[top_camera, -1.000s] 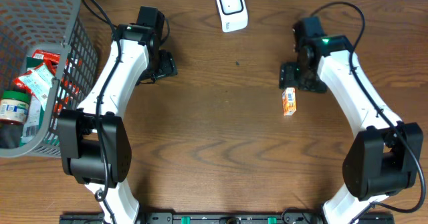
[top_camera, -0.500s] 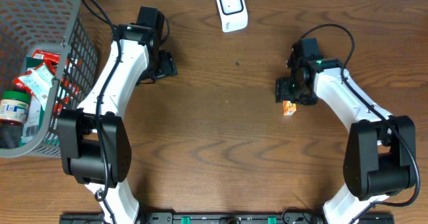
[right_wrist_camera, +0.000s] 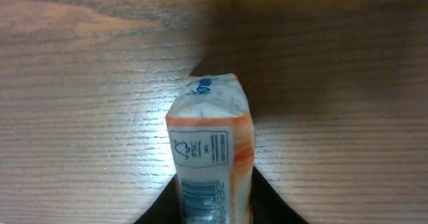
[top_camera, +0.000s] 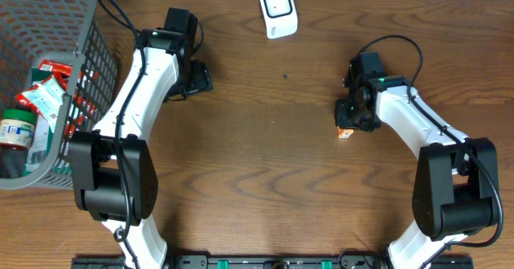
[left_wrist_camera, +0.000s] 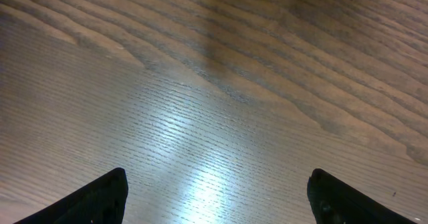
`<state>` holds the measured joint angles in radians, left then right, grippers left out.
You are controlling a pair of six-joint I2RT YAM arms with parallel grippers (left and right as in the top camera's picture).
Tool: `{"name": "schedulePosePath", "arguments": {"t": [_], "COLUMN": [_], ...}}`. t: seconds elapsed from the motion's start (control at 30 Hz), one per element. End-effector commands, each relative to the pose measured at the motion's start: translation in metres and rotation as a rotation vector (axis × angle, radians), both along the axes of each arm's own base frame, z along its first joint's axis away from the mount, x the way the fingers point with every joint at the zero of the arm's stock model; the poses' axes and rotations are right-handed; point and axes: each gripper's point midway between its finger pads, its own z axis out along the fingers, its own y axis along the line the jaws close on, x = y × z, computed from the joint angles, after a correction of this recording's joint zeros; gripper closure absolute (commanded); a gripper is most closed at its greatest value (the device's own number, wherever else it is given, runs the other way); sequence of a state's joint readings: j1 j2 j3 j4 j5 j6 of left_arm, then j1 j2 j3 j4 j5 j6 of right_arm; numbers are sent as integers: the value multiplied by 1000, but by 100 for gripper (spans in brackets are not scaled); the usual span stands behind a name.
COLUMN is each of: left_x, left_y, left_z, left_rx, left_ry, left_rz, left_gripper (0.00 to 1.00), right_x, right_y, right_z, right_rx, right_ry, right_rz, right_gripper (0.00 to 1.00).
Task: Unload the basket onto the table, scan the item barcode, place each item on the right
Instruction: 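Open the right gripper and retract the right arm to the right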
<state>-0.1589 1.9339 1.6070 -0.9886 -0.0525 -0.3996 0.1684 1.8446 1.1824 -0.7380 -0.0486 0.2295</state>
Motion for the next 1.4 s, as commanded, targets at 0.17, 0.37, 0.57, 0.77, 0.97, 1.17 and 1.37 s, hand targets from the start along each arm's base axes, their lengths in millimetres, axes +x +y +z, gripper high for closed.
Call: {"name": "schedulePosePath", "arguments": {"t": [0.17, 0.37, 0.57, 0.77, 0.97, 1.17, 1.37], "left_x": [2, 2, 2, 2, 2, 2, 2], "left_y": [2, 2, 2, 2, 2, 2, 2], "left_z": [-1, -1, -1, -1, -1, -1, -1], "left_rx": [11, 11, 11, 11, 11, 11, 11], "left_ry": [1, 1, 1, 1, 1, 1, 1], "left_rz": [9, 9, 9, 9, 9, 9, 9], "left_gripper": [14, 14, 14, 14, 14, 14, 14], "right_x": [9, 21, 37, 54, 53, 34, 15], "right_y": [2, 4, 3, -6, -50, -124, -166], "right_z": [0, 3, 30, 100, 148, 159, 152], "right_rx": [0, 9, -3, -15, -48, -125, -142], "right_ry": [-41, -90, -144, -240, -324, -308, -249], "right_rz": [1, 1, 25, 5, -101, -278, -387], "right_gripper": [53, 55, 46, 40, 16, 1, 1]}}
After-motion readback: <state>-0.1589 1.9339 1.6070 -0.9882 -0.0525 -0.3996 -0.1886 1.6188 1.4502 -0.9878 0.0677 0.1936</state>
